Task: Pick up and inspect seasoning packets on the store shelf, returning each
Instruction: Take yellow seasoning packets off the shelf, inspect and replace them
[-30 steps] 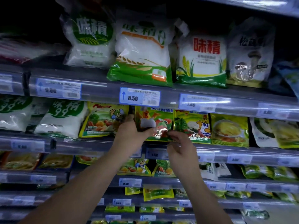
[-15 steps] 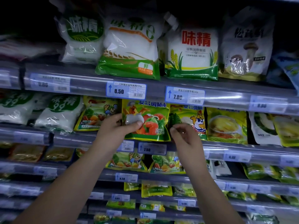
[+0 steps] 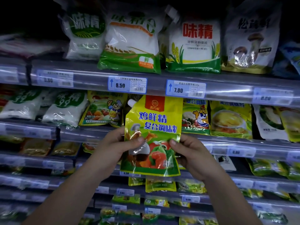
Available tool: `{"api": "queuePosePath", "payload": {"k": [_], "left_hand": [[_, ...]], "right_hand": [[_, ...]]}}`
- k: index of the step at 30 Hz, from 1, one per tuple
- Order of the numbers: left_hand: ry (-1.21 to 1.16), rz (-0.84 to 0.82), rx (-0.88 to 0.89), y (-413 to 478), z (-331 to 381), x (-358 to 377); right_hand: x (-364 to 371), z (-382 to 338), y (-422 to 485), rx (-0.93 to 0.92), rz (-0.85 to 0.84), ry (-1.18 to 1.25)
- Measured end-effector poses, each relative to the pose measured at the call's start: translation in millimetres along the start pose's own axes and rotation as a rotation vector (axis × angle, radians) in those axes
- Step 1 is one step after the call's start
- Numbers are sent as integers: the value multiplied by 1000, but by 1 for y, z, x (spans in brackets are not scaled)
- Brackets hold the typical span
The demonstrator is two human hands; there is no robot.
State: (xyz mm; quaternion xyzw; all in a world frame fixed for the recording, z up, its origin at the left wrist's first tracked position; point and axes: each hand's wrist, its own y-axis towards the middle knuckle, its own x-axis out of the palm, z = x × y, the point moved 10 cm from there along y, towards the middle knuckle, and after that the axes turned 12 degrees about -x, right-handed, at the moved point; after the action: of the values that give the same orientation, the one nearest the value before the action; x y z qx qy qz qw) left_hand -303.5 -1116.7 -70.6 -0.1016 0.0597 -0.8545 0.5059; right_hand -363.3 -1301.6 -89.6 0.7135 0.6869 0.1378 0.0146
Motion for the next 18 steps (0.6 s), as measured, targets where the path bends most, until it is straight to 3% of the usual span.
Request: {"api": "queuePosePath", "payload": {"k": [10,13,18], "left_hand": [[-18,-141,-67,6,-9,16],[7,-65,-72,7,-13,10],[-126,38,-51,11,-4,-7]], "right_hand": [[4,1,-10,-1,8,138],[4,-2,-11,-13,55,47],[19,7,-22,52,-85,-14]]}}
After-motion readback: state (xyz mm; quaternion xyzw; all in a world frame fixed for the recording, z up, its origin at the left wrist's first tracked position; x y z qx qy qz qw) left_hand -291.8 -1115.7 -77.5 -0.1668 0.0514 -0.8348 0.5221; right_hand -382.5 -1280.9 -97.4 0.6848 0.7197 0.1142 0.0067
